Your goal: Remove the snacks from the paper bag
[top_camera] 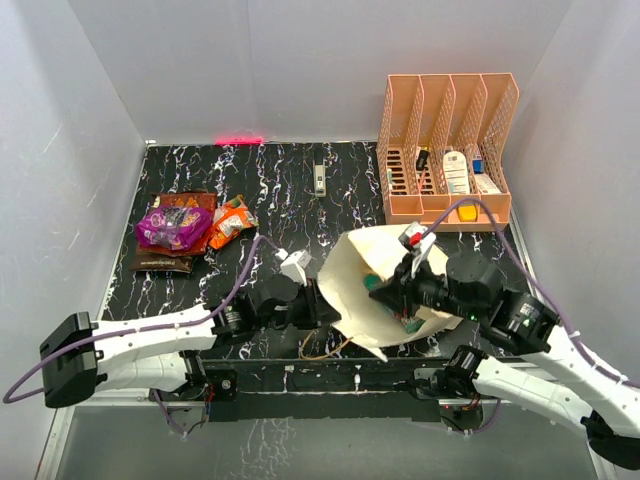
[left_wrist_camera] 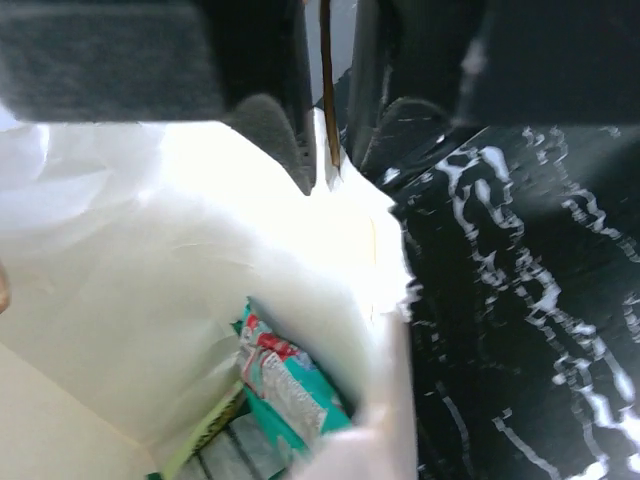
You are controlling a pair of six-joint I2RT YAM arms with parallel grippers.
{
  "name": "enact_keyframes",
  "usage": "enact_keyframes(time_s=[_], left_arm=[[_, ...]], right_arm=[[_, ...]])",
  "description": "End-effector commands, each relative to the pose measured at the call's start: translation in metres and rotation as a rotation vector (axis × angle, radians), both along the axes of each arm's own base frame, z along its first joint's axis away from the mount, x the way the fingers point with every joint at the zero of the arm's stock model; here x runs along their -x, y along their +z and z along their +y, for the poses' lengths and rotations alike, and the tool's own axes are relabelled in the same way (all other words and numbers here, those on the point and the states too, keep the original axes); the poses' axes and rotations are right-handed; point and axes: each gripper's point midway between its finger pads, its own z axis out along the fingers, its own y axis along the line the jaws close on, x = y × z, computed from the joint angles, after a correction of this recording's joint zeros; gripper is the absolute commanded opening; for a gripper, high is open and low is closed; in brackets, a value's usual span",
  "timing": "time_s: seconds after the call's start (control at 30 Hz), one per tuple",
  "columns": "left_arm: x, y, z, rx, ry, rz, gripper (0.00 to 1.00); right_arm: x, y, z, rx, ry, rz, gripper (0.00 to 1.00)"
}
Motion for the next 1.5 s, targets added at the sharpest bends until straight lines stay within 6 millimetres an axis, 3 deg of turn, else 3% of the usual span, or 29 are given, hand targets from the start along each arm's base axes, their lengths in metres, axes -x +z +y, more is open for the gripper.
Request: enact_keyframes(time_s=[0.0, 0.07, 0.13, 0.2, 0.3, 0.43, 0.6, 0.77, 0.83, 0.97, 1.1, 1.3, 1.4, 1.47], left_arm=[[0.001, -0.006, 0.025, -0.002, 0.069, -0.015, 0.23], [0.003, -0.008, 0.038, -0.024, 0.079, -0.026, 0.32], [0.004, 0.002, 0.05, -0.033, 0.082, -0.053, 0.44], [0.005, 0.019, 0.061, -0.034, 0.083, -0.093, 0.56], [0.009, 0.053, 0.069, 0.023, 0.046, -0.179, 0.68], [0.016, 0.084, 0.055, 0.121, -0.062, -0.303, 0.74], [0.023, 0.095, 0.026, 0.242, -0.166, -0.393, 0.75], [0.029, 0.091, 0.001, 0.252, -0.244, -0.515, 0.77], [0.03, 0.086, -0.007, 0.234, -0.272, -0.559, 0.81], [0.023, 0.076, -0.018, 0.162, -0.298, -0.625, 0.84], [0.006, 0.063, -0.035, 0.086, -0.26, -0.61, 0.78], [-0.011, 0.026, -0.051, 0.078, -0.096, -0.441, 0.45], [-0.014, 0.008, -0.052, 0.052, -0.025, -0.391, 0.34], [-0.015, 0.0, -0.053, 0.019, 0.044, -0.384, 0.32]], right_arm=[[0.038, 0.019, 0.02, -0.351, 0.07, 0.224, 0.07], [0.031, 0.029, 0.01, -0.375, 0.005, 0.192, 0.07], [0.028, 0.046, 0.007, -0.4, -0.012, 0.159, 0.07], [0.03, 0.06, 0.013, -0.4, 0.04, 0.13, 0.07], [0.031, 0.057, 0.027, -0.328, 0.117, 0.116, 0.08], [0.027, 0.055, 0.029, -0.268, 0.127, 0.091, 0.08], [0.019, 0.067, -0.001, -0.196, 0.029, -0.006, 0.07], [0.016, 0.056, -0.039, -0.134, -0.098, -0.066, 0.07], [0.019, 0.064, -0.043, -0.149, -0.087, -0.099, 0.07], [0.02, 0.059, -0.047, -0.169, -0.123, -0.052, 0.07], [0.018, 0.05, -0.036, -0.172, -0.108, -0.013, 0.07], [0.011, 0.041, -0.024, -0.166, -0.101, -0.001, 0.07], [0.011, 0.04, -0.019, -0.188, -0.086, -0.006, 0.07], [0.011, 0.04, -0.017, -0.196, -0.079, -0.008, 0.07]])
